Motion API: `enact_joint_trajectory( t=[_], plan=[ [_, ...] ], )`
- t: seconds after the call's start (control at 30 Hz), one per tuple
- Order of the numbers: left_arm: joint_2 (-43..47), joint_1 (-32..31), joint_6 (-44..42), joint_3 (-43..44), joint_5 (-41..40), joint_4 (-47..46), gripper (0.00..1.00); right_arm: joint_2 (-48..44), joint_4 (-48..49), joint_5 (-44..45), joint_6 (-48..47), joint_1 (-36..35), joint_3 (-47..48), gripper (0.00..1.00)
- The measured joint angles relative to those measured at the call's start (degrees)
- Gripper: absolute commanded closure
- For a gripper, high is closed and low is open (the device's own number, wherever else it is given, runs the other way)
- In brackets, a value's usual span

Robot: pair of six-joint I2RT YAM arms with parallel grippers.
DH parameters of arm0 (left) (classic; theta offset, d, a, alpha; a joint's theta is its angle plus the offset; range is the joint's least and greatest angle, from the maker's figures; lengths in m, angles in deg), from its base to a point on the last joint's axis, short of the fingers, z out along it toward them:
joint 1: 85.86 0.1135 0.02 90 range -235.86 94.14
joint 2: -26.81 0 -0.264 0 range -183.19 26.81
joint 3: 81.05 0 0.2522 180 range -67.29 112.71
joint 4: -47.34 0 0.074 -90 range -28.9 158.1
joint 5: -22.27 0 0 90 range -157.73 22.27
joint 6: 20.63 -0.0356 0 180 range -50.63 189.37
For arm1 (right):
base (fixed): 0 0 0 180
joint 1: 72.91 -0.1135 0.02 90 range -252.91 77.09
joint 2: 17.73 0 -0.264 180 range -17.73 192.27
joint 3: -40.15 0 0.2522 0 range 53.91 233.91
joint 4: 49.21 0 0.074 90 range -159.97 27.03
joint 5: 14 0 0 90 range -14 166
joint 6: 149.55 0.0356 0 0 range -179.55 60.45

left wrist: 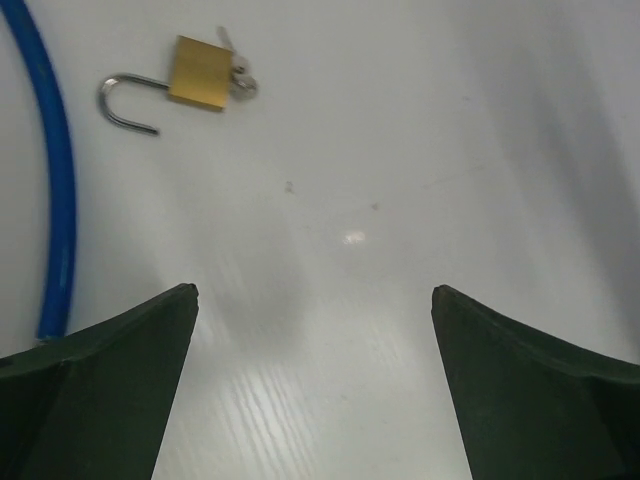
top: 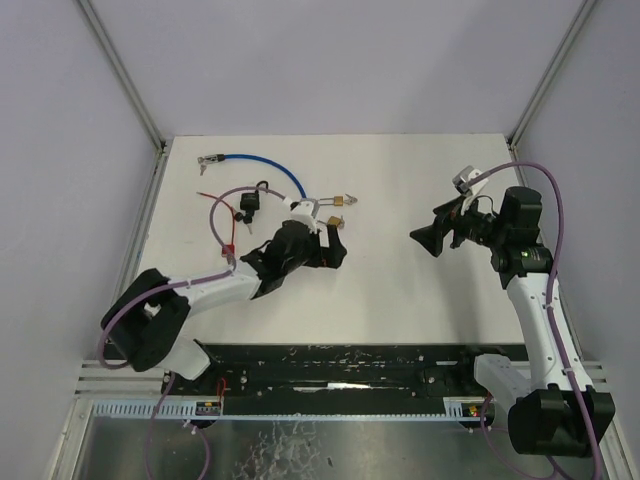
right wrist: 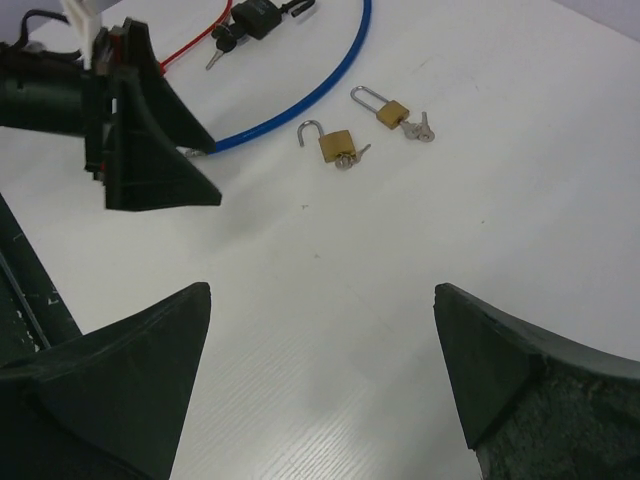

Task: Lock with the key
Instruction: Pick up the lock from the center of the board.

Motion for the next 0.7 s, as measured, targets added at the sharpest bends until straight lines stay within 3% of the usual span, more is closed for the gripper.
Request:
enact_joint_trajectory(
  t=[0.07,0.17,0.27,0.5,0.7],
  plan=[
    [-3.4,0.0,-2.1,4.2,-3.9,4.2,0.04,0.0,-0.6,-0.5,-1.6,0.0,0.0,0.01],
    [-9.6,0.0,-5.5,11.9,-9.7,10.3,0.19,0.1,-1.2,-0.6,-3.3,0.0,0.0,0.01],
    [-15.0,0.8,-8.5,18.2,-11.7,14.1,0.28,0.6,-1.9,-0.4,-4.4,0.0,0.1,0.01],
    [-23.6,5.5,-13.9,29.4,-8.2,20.8,0.38,1.4,-5.2,3.1,-6.8,0.0,1.2,0.01],
    [-26.9,8.7,-17.7,36.5,-3.9,24.5,0.41,1.7,-6.9,4.5,-8.0,0.0,2.9,0.01]
  ],
)
